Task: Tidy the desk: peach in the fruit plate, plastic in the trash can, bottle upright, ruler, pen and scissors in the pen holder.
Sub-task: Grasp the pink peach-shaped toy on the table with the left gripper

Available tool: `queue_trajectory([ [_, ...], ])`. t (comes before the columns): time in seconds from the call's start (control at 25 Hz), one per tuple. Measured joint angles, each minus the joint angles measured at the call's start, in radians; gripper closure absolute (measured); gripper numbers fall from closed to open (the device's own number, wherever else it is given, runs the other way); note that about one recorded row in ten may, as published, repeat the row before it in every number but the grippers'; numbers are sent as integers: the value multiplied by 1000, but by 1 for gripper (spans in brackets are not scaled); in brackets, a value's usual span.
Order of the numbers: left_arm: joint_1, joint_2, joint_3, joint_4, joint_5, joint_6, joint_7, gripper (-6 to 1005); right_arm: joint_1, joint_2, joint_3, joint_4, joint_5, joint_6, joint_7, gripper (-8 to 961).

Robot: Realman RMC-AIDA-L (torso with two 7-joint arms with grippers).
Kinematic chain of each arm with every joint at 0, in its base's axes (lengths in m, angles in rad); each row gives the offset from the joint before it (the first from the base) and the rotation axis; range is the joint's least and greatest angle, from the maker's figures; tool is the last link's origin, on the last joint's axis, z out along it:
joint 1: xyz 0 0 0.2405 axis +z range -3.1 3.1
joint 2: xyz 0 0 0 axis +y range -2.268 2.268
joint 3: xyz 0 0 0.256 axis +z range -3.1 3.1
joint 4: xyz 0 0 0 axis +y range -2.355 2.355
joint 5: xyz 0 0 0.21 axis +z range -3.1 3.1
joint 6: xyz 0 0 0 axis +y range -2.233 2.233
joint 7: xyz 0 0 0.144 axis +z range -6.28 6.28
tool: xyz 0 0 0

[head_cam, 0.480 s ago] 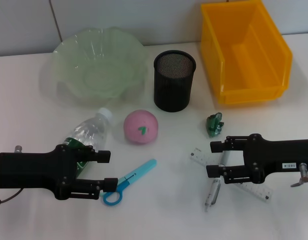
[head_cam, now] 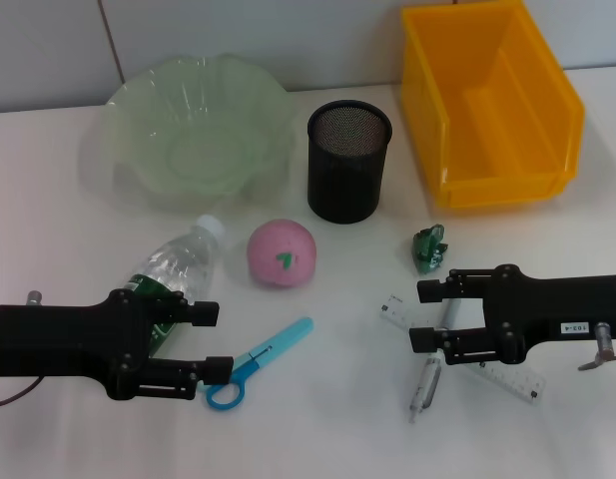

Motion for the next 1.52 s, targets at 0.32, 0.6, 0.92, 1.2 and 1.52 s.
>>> queue_trajectory([
  [0.32,-1,0,2,4,0,-1,1,211,2,1,0,0,-1,3,0,210],
  [0.6,-27,-2,-5,38,0,0,2,215,2,2,0,0,1,0,0,210],
  [0.92,-129,-37,0,242,86,-90,-4,220,-5,2,7,5,3,4,0,211],
  [1.2,-309,-115,6,334,423,-199,-68,224,1,2,11,5,6,6,4,211],
  [1.52,-372,-124,122,311,492,-324,-130,229,3,2,12,0,8,5,6,215],
])
